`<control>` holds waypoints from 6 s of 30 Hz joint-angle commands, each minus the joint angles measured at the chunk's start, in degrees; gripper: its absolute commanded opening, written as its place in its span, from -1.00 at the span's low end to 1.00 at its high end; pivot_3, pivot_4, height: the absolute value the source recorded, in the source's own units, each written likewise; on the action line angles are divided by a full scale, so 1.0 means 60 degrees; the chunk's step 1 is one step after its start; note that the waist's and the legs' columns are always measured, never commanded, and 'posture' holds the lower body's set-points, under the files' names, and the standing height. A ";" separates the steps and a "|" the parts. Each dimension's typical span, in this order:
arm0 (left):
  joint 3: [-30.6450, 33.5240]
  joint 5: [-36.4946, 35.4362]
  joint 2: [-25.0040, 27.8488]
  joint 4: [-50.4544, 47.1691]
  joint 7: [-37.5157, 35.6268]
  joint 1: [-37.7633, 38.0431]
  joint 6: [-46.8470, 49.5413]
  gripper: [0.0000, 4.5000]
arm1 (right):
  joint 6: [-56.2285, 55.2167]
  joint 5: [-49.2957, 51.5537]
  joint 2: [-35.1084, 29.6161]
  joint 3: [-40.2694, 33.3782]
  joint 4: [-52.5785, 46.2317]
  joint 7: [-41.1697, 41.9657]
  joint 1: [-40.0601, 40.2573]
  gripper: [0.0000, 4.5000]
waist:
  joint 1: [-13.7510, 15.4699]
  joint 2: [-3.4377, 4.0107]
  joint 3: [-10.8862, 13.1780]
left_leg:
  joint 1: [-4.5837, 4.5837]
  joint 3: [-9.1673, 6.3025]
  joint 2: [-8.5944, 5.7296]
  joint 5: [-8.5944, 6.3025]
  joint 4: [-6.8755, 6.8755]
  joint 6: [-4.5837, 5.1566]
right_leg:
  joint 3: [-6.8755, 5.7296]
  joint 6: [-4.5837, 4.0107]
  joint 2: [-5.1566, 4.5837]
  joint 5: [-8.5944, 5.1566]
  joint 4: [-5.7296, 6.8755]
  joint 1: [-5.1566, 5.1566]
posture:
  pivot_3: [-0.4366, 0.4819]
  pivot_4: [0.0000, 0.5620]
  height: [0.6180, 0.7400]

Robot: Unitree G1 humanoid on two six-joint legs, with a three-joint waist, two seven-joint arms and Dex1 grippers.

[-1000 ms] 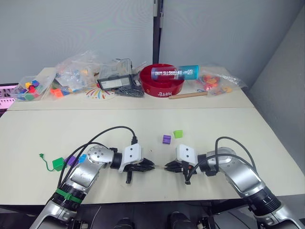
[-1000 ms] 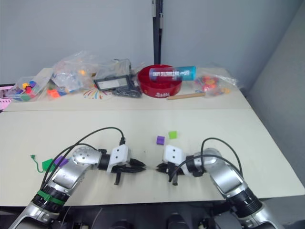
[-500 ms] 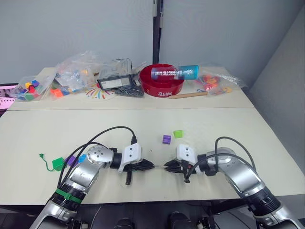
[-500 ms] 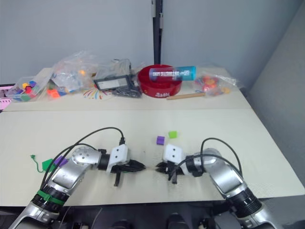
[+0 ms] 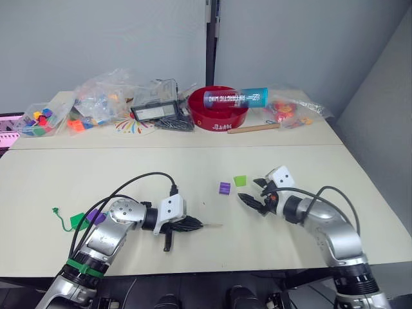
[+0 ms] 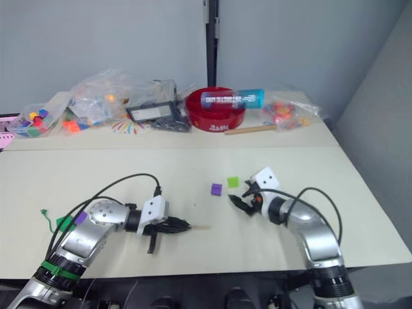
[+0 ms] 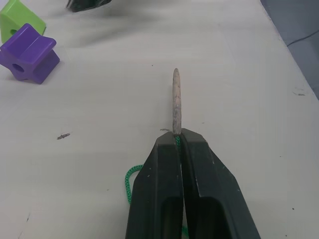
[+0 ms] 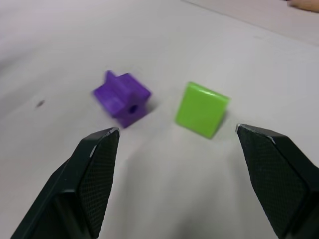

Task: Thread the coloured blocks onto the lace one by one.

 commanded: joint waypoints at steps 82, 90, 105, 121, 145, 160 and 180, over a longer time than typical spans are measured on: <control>0.0709 -0.0553 0.1251 -0.2081 0.0080 0.0391 0.1899 -1.00 | -0.4256 0.0339 -0.2525 0.2634 0.2117 0.6849 -0.1541 0.99 | -0.0175 -0.0023 0.0016 | -0.0002 0.0002 0.0003 -0.0001 -0.0007 0.0002 | 0.0000 0.0010 0.0002 -0.0004 -0.0025 0.0009 | -0.05 -0.47 1.00; 0.0612 -0.0814 0.1633 -0.3911 0.0776 0.0110 0.4322 -1.00 | -0.5299 0.0010 -0.1913 0.2870 0.3484 0.7288 -0.1605 -0.18 | -0.0103 -0.0021 0.0016 | -0.0001 0.0002 0.0000 -0.0002 -0.0005 0.0003 | 0.0001 0.0012 -0.0006 -0.0004 -0.0018 0.0009 | -0.05 -0.47 1.00; -0.0165 -0.0382 0.1575 -0.3511 0.0973 -0.0208 0.3962 -1.00 | -0.4505 -0.0543 -0.1760 0.3026 0.2717 0.6356 -0.1135 -0.38 | -0.0231 -0.0020 0.0015 | 0.0017 0.0001 0.0004 -0.0001 -0.0004 0.0002 | 0.0002 0.0000 0.0006 0.0003 -0.0005 0.0017 | -0.05 -0.47 1.00; -0.0506 -0.0233 0.1243 -0.3610 0.1468 -0.0440 0.4032 -1.00 | -0.4617 -0.0756 -0.1773 0.3075 0.2502 0.6226 -0.1060 -0.38 | -0.0240 -0.0021 0.0015 | 0.0021 0.0001 0.0005 -0.0001 -0.0004 0.0002 | 0.0003 -0.0001 0.0007 0.0003 -0.0002 0.0018 | -0.05 -0.47 1.00; -0.1357 -0.0003 -0.0425 -0.2767 0.1402 -0.1343 0.3682 -1.00 | -0.3700 -0.1262 -0.1759 0.3226 0.1859 0.5970 -0.1225 -0.38 | -0.0227 -0.0021 0.0014 | 0.0017 -0.0002 0.0002 -0.0001 0.0005 0.0002 | 0.0004 0.0001 0.0007 0.0005 0.0000 0.0020 | -0.05 -0.47 1.00; -0.1479 0.0022 -0.1245 -0.1510 0.1166 -0.1284 0.3384 -0.71 | -0.3037 -0.1371 -0.1624 0.3428 0.1391 0.5928 -0.1120 -0.38 | -0.0117 -0.0019 0.0009 | 0.0019 -0.0004 -0.0005 -0.0001 0.0013 0.0002 | 0.0003 0.0008 0.0001 0.0008 -0.0007 0.0035 | -0.05 -0.47 1.00; -0.0117 -0.0078 0.0482 -0.0831 0.0661 0.0099 0.1640 0.12 | -0.2919 -0.1431 -0.1930 0.3550 0.1404 0.6000 -0.0937 -0.38 | -0.0164 -0.0017 0.0007 | 0.0023 -0.0004 0.0000 -0.0001 0.0008 0.0002 | -0.0001 0.0008 0.0002 0.0008 -0.0007 0.0032 | -0.05 -0.47 1.00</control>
